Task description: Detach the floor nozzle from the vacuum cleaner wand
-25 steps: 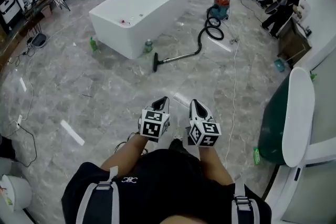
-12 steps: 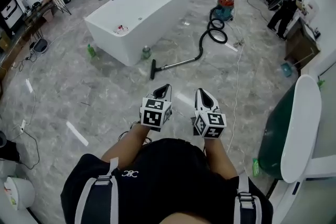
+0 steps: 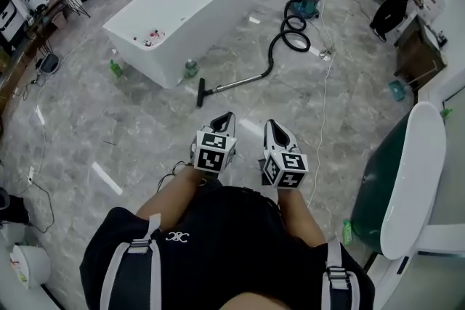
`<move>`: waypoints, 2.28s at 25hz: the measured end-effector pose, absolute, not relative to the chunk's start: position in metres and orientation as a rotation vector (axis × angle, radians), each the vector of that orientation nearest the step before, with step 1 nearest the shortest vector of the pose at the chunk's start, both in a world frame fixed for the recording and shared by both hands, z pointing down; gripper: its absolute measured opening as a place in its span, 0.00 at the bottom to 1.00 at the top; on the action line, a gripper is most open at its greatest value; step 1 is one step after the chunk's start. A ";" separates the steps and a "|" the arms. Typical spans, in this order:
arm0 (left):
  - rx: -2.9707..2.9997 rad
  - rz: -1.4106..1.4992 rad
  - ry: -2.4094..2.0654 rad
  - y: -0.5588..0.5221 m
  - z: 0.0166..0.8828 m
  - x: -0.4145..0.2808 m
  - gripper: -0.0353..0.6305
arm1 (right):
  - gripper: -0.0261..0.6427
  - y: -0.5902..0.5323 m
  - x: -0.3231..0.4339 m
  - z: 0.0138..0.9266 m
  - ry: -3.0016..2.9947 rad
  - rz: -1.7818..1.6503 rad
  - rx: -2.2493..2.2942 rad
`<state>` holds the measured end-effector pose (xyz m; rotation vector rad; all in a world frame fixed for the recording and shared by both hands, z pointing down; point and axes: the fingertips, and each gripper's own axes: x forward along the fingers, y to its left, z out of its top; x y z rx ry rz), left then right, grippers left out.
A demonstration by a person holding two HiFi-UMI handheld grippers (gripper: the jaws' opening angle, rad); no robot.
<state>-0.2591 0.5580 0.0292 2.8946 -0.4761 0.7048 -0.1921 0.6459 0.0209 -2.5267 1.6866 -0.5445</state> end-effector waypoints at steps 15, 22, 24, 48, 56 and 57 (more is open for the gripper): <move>2.933 0.738 -0.410 0.484 0.049 -0.108 0.05 | 0.06 0.567 -0.050 0.049 1.702 -0.583 -2.517; 2.960 0.694 -0.351 0.427 0.030 0.003 0.05 | 0.06 0.513 0.057 0.029 1.667 -0.554 -2.558; 2.948 0.692 -0.355 0.407 0.033 0.021 0.05 | 0.06 0.492 0.074 0.032 1.673 -0.563 -2.555; 2.600 0.651 -0.871 0.182 0.090 0.007 0.05 | 0.06 0.234 0.097 0.076 2.223 -0.646 -2.248; 2.519 0.668 -1.028 0.089 0.102 0.045 0.05 | 0.06 0.138 0.147 0.083 2.356 -0.616 -2.155; 2.506 0.677 -1.047 0.077 0.103 0.053 0.05 | 0.06 0.125 0.157 0.085 2.373 -0.615 -2.142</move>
